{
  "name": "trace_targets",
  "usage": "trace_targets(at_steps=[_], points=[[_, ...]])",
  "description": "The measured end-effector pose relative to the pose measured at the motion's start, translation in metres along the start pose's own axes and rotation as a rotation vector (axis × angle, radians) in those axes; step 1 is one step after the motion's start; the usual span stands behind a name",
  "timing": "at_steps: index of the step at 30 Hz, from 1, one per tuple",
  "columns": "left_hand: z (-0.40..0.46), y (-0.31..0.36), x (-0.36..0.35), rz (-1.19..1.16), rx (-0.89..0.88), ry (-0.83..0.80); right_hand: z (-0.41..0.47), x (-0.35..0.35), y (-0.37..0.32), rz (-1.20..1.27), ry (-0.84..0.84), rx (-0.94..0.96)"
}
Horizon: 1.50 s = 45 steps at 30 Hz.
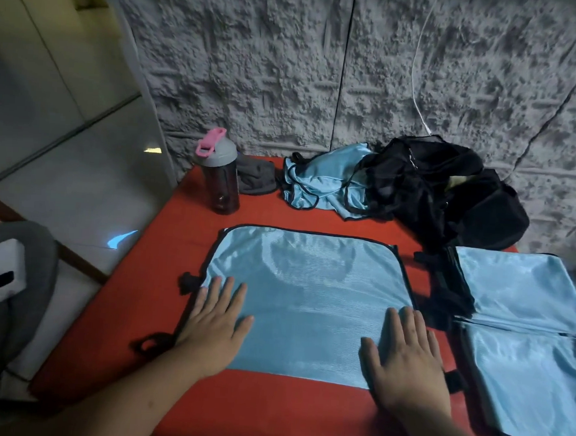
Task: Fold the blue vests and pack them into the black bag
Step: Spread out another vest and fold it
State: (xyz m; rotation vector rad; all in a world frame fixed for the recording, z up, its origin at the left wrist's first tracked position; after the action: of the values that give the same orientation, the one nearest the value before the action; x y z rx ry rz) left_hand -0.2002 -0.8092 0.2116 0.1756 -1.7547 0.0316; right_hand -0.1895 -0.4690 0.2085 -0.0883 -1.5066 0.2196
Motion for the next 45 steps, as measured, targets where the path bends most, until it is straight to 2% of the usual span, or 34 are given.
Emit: trace_targets(at_steps=[4,6,8,9,11,13,15,18,20,26,33,39,42,45], points=[[-0.018,-0.004,0.018,-0.220,-0.032,0.007,-0.001,0.005,-0.002,0.019,-0.031,0.006],[-0.027,-0.018,0.028,-0.280,0.040,0.153,-0.003,0.007,-0.004,-0.002,-0.069,0.004],[-0.034,-0.032,0.042,-0.233,0.155,0.267,0.003,0.013,-0.006,-0.065,-0.084,0.007],[-0.036,-0.038,0.048,-0.191,0.223,0.252,0.007,0.018,-0.009,-0.118,-0.081,-0.008],[-0.036,-0.051,0.052,-0.115,0.381,0.109,0.020,0.033,-0.025,-0.170,-0.019,-0.018],[-0.030,-0.057,0.051,-0.087,0.448,-0.013,0.035,0.050,-0.060,-0.099,0.140,0.063],[-0.024,-0.059,0.050,-0.096,0.463,-0.080,0.053,0.061,-0.107,0.088,0.109,0.085],[-0.016,-0.065,0.047,-0.132,0.472,-0.171,0.092,0.047,-0.180,0.306,-0.104,0.086],[-0.012,-0.067,0.046,-0.149,0.468,-0.214,0.118,0.035,-0.225,0.374,-0.146,0.127],[-0.005,-0.072,0.048,-0.250,0.464,-0.309,0.183,0.002,-0.329,0.289,-0.221,0.224],[0.004,-0.070,0.054,-0.316,0.369,-0.262,0.208,-0.020,-0.347,0.104,-0.299,0.180],[0.006,-0.064,0.066,-0.351,0.316,-0.267,0.210,-0.028,-0.356,-0.059,-0.304,0.343],[0.006,-0.062,0.074,-0.387,0.303,-0.270,0.212,-0.024,-0.359,-0.047,-0.283,0.367],[0.009,-0.068,0.084,-0.481,0.319,-0.294,0.215,-0.016,-0.356,0.031,-0.271,0.306]])
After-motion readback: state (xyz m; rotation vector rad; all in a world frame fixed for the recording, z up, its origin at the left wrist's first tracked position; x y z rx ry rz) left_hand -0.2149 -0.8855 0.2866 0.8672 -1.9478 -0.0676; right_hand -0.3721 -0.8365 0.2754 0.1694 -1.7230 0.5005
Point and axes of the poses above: each hand's wrist, its own z-axis towards the middle knuckle, its own x-axis out of the back of the hand, y = z × x, the point moved 5 cm from there along z, towards the middle knuckle, and after that the axes turned 8 degrees about x, right-handed, at the moved point
